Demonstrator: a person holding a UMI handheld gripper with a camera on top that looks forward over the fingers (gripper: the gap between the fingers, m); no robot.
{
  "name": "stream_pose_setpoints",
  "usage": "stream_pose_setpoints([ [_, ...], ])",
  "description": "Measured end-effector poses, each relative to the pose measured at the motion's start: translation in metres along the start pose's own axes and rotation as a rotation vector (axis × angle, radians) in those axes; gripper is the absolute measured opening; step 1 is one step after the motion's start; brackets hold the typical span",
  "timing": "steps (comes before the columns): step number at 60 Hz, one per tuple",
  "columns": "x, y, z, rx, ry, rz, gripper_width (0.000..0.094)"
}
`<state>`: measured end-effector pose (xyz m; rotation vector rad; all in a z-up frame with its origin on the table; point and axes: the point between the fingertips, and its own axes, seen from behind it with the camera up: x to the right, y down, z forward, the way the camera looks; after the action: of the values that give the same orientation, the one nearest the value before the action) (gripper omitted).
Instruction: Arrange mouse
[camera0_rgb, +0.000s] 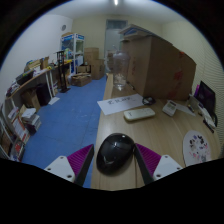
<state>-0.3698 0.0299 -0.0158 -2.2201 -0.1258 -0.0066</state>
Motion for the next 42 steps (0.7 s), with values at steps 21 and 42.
stream_pose_setpoints([
  [21,0.0,-0.005,0.0,0.007,-0.055,0.054,0.0796],
  [42,0.011,-0.004,0.002,-0.006,-0.062,0.102,0.0528],
])
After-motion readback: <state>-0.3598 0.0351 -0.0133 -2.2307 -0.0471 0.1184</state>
